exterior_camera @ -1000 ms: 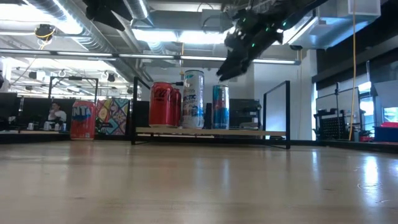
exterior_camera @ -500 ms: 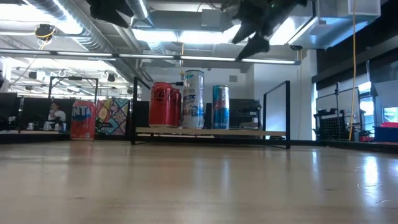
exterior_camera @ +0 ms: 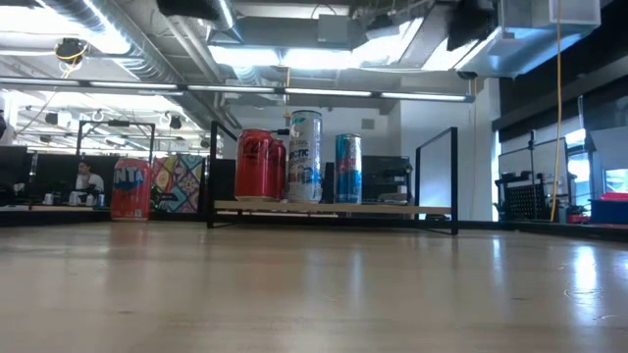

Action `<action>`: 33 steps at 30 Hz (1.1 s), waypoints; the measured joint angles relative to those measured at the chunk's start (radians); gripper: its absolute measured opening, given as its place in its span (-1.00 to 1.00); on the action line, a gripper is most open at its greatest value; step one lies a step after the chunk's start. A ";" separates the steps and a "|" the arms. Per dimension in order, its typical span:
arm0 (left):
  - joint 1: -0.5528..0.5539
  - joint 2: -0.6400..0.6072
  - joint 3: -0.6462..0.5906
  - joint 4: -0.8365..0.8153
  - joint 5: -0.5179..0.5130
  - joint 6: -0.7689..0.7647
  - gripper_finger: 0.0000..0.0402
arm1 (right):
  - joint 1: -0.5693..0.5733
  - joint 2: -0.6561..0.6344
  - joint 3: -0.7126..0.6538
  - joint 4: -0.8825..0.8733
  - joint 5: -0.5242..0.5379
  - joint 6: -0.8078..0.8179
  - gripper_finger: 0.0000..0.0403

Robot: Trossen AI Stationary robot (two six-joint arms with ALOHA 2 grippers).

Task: Place canned beverage on shelf
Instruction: Put the blue soda can on the shelf and align it with the other blue soda can

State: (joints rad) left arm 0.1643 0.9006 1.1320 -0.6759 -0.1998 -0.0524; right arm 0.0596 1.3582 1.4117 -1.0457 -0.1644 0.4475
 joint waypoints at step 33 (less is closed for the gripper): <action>-0.296 0.266 0.000 0.153 -0.072 -0.258 0.72 | 1.142 0.104 -0.026 -0.238 0.129 1.071 0.72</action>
State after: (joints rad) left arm -0.1314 1.1669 1.1316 -0.5231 -0.2716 -0.3099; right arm 1.2018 1.4625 1.3857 -1.2841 -0.0354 1.5185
